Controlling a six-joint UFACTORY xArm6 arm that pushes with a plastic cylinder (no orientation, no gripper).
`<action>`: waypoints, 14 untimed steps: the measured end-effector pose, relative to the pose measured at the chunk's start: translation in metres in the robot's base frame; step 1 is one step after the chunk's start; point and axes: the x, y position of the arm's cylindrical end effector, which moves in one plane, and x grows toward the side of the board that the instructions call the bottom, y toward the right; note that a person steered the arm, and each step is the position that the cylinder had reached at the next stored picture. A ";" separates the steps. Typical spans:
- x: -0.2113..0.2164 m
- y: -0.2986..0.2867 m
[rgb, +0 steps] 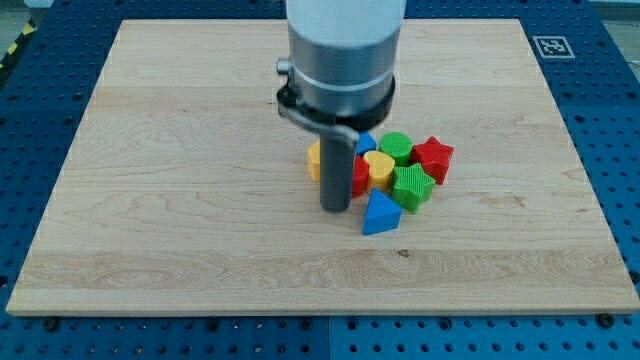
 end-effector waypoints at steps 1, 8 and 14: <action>0.017 0.003; -0.026 0.134; -0.154 -0.038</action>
